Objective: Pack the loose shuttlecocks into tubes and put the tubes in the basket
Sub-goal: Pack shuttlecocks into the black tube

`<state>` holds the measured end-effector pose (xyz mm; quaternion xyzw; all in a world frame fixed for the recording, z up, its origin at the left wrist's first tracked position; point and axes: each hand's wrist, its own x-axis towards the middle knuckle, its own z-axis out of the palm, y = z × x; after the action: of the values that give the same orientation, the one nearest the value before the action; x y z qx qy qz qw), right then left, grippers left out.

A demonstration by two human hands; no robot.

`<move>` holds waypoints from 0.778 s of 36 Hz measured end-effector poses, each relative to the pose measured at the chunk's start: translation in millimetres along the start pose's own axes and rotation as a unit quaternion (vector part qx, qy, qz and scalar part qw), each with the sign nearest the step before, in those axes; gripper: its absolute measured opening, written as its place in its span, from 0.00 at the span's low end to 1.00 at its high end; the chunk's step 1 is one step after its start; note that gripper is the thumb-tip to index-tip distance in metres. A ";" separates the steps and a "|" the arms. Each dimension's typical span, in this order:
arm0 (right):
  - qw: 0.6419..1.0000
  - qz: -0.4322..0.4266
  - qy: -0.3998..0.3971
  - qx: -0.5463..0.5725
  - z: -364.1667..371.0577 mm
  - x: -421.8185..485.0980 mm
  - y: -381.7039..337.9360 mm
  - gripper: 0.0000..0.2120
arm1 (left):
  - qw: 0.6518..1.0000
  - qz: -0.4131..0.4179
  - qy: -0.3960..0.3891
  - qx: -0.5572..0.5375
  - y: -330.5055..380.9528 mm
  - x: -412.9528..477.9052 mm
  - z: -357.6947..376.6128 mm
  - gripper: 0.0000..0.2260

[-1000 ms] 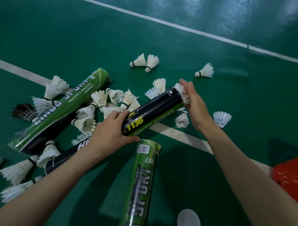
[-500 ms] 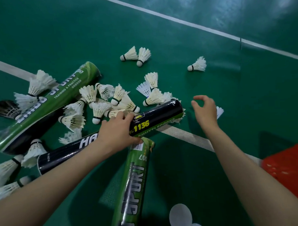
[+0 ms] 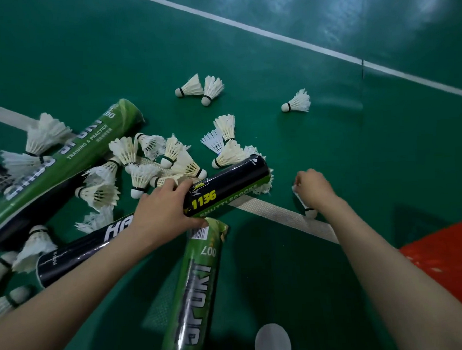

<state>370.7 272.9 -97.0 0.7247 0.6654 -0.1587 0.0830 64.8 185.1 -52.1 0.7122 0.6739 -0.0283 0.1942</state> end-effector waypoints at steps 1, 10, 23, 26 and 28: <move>0.998 -0.033 -0.027 -0.040 -6.3 -0.8 -6.7 0.09 | 1.000 -0.002 -0.003 -0.007 -3.6 -0.9 -0.6 0.44; 0.979 -0.120 0.123 0.115 -74.5 -14.9 -75.9 0.09 | 0.998 -0.043 -0.002 -0.051 -27.7 -11.4 -6.9 0.45; 0.861 -0.102 0.058 0.494 -66.0 -29.2 -127.5 0.08 | 0.994 -0.026 0.050 -0.096 -36.7 -27.8 -13.9 0.43; 0.840 -0.091 0.046 0.533 -65.0 -31.3 -129.3 0.08 | 0.989 -0.029 0.057 -0.130 -39.1 -27.9 -13.9 0.44; 0.829 -0.102 0.029 0.550 -64.6 -33.4 -128.0 0.04 | 0.990 -0.029 0.057 -0.129 -40.4 -28.1 -14.4 0.44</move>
<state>249.5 275.8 -13.5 0.5827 0.5407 -0.4844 -0.3654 19.9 163.6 -39.9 0.6618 0.7024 0.0943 0.2446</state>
